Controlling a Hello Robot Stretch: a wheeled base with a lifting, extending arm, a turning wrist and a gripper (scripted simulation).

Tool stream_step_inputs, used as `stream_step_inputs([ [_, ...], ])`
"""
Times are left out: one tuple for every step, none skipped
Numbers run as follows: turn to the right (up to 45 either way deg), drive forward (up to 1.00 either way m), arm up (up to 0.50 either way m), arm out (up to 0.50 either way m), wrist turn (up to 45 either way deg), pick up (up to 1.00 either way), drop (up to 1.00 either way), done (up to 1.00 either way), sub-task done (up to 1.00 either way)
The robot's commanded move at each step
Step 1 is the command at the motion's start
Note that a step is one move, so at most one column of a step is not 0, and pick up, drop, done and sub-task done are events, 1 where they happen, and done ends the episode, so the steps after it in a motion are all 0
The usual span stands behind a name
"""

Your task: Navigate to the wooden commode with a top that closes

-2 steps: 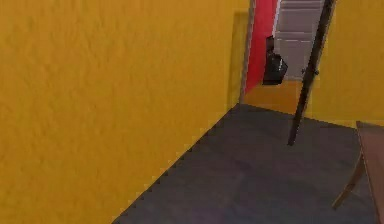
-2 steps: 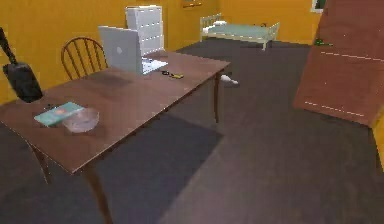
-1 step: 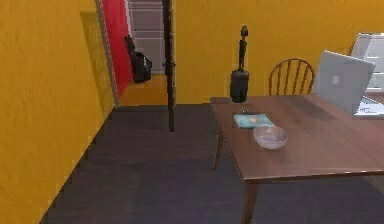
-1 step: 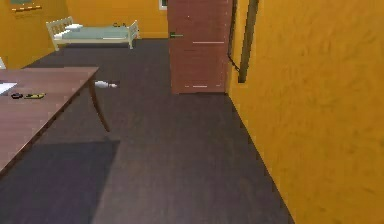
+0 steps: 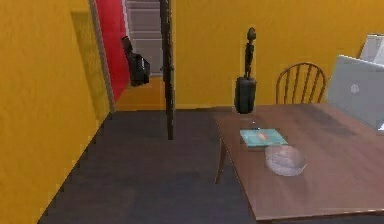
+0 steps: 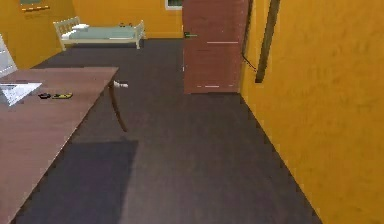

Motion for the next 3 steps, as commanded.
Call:
stream_step_inputs([
  [-24.0, 0.00, 0.00, 0.00, 0.0, 0.00, 0.00, 0.00, 0.00],
  [0.0, 1.00, 0.00, 0.00, 0.0, 0.00, 0.00, 0.00, 0.00],
  [-3.0, 0.00, 0.00, 0.00, 0.0, 0.00, 0.00, 0.00, 0.00],
])
